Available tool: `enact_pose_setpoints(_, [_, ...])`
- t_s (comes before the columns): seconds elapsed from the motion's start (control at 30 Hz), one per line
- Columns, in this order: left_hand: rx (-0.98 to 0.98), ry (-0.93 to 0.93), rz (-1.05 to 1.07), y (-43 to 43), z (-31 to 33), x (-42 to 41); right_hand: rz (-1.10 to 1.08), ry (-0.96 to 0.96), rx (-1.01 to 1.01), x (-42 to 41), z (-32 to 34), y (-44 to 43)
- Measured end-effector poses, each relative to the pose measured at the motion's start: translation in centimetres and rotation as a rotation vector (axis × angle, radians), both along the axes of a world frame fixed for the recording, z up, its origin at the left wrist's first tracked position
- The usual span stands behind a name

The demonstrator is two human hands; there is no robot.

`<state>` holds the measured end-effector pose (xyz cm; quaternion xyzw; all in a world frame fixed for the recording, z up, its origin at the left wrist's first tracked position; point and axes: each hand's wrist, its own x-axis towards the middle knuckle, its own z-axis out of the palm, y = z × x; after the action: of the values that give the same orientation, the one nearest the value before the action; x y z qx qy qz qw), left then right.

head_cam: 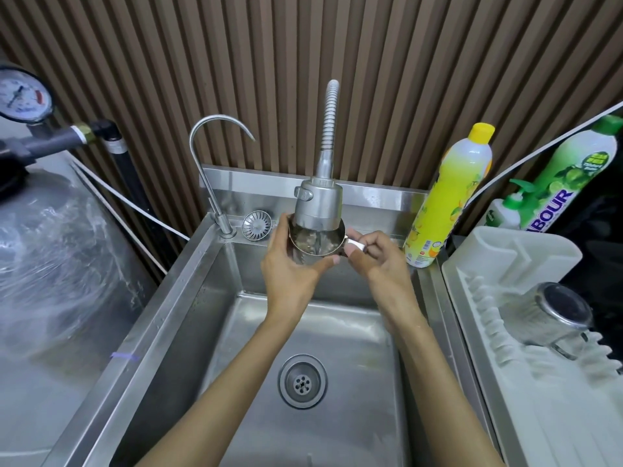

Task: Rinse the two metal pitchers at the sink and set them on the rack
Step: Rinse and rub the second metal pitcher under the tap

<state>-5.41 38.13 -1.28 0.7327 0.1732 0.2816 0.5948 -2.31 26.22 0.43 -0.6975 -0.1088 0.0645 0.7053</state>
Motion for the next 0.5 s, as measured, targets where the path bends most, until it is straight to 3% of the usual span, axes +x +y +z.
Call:
enact_pose_setpoints(0.1, [0.224,-0.036,0.072,0.3,1.0,-0.7,0.081,0.130,0.202,0.4,-1.3,0.6])
enact_pose_setpoints(0.2, [0.337,-0.051,0.086,0.8,1.5,-1.4,0.095,0.172,0.202,0.0,-1.6,0.8])
enact_pose_setpoints(0.33, [0.379,0.057,0.132,1.0,1.3,-2.0,0.052,0.146,0.056,-0.8,-1.0,0.8])
enact_pose_setpoints(0.5, [0.218,0.208,0.025,1.0,0.9,-2.4,-0.086,-0.005,-0.308,-0.8,0.6,-0.1])
